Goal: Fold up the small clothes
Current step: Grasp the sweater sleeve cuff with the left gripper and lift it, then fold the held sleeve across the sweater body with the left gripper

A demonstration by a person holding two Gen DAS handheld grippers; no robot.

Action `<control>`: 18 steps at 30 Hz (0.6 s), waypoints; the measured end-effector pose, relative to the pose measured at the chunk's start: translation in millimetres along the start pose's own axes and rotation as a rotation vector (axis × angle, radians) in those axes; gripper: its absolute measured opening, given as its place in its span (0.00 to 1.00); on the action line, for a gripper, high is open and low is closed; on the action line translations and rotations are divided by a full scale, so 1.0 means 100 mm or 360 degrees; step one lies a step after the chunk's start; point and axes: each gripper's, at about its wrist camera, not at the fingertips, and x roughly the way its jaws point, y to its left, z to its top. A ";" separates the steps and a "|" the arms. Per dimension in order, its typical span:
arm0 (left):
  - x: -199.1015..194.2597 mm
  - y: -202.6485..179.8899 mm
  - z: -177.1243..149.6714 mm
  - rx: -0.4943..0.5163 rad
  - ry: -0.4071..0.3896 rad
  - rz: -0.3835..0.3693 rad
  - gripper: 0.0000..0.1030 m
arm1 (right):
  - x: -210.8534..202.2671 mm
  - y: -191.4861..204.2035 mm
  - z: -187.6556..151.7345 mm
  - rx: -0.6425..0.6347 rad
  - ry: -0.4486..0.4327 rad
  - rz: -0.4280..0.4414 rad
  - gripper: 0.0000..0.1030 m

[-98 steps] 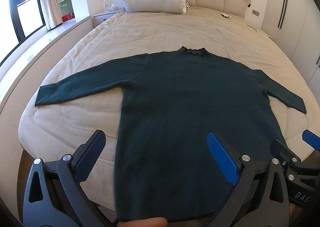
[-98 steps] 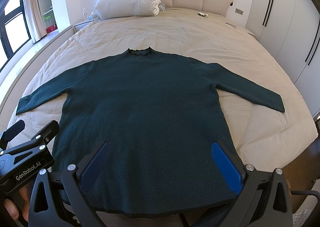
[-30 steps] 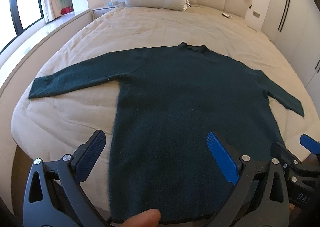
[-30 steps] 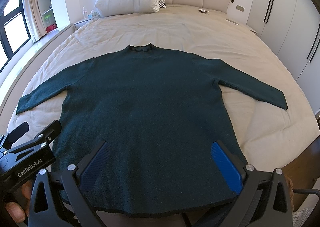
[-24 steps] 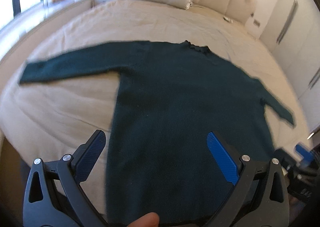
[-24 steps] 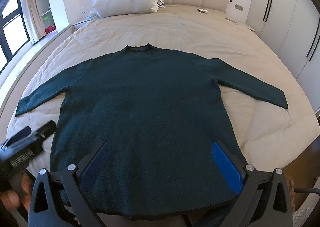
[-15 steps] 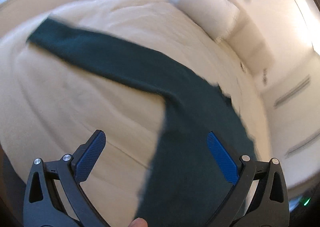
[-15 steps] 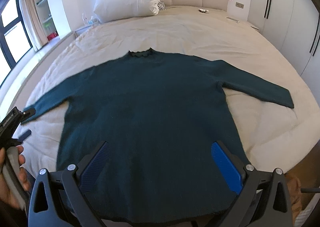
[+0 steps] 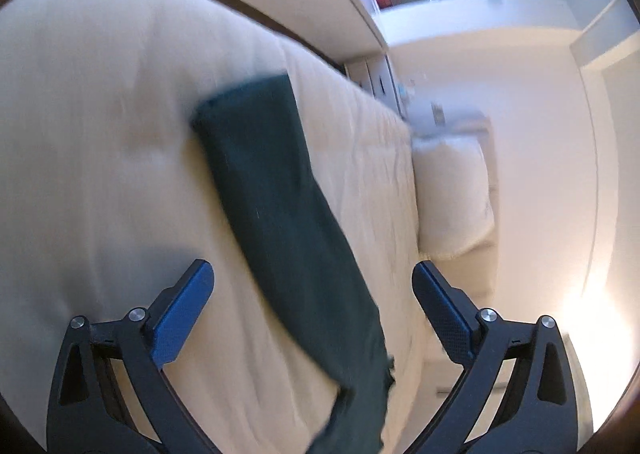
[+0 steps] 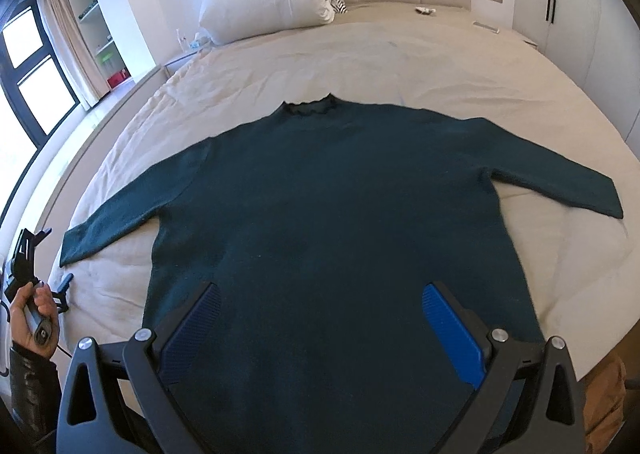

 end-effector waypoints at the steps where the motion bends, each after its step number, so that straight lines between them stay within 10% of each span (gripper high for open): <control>1: 0.02 0.02 0.07 -0.0025 -0.0021 0.0000 0.96 | 0.02 0.02 0.01 -0.0002 0.0006 0.0005 1.00; 8: 0.17 0.12 0.42 -0.0123 -0.0150 -0.0021 0.89 | 0.11 0.04 0.03 -0.0006 0.0005 0.0023 1.00; 13: 0.41 0.25 0.60 -0.0200 -0.0158 0.0030 0.29 | 0.13 -0.02 0.03 0.0029 -0.0006 0.0027 1.00; 18: 0.52 0.00 0.52 0.0098 -0.0176 0.0154 0.15 | 0.15 -0.19 0.04 0.0101 -0.0030 0.0040 1.00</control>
